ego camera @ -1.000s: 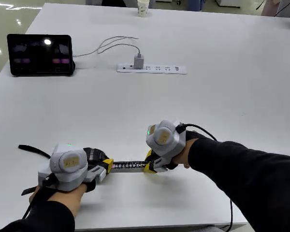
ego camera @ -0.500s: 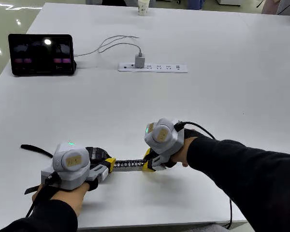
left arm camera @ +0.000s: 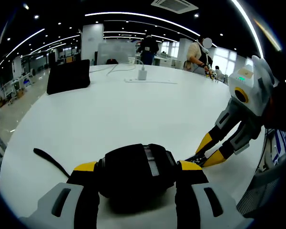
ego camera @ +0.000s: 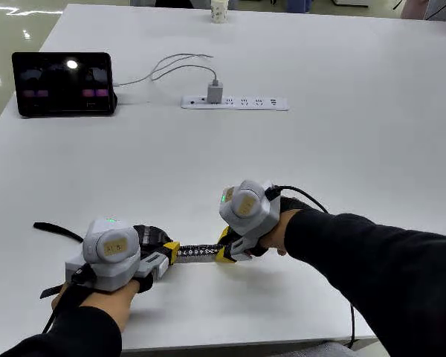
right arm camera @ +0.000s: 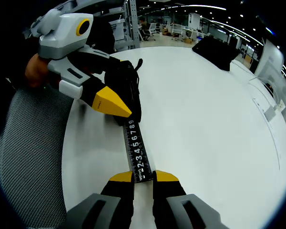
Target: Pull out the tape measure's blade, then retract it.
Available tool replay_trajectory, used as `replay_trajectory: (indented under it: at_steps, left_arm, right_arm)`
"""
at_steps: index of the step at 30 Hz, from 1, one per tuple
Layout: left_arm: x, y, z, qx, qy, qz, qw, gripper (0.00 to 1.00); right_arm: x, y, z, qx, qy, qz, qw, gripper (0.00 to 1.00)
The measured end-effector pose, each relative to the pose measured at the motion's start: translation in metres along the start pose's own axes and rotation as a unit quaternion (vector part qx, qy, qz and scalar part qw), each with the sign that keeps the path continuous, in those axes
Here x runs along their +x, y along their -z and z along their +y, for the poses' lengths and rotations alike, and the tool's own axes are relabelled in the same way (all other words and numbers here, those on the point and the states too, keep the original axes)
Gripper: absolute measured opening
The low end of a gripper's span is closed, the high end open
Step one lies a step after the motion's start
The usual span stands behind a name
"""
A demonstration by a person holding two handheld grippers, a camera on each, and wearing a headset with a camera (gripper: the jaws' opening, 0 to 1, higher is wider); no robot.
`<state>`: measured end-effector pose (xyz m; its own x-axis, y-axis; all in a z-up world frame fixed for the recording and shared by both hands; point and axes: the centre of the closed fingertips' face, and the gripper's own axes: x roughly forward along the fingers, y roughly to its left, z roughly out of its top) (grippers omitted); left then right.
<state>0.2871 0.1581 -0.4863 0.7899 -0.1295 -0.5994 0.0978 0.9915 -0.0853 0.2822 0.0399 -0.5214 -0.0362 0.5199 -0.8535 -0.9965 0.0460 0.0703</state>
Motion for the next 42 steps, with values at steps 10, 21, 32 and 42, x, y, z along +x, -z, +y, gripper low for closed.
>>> replay_trajectory:
  at_steps: [10,21,32,42]
  left_arm:
    - [0.0,0.0,0.0,-0.001,0.0,0.002,1.0,0.6]
    - [0.0,0.0,0.0,0.0,0.0,0.004,1.0,0.6]
    - [-0.001,0.001,-0.001,0.0,0.0,0.006,1.0,0.6]
    - [0.0,0.001,-0.001,0.0,0.002,0.007,1.0,0.6]
  right_arm:
    - [0.004,-0.006,0.003,-0.005,-0.002,-0.006,1.0,0.11]
    - [0.009,-0.014,0.005,-0.004,-0.004,-0.012,0.9999,0.11]
    - [0.012,-0.017,0.006,-0.006,-0.004,-0.014,0.9999,0.11]
    - [0.016,-0.025,0.008,-0.009,-0.004,-0.025,0.9996,0.11]
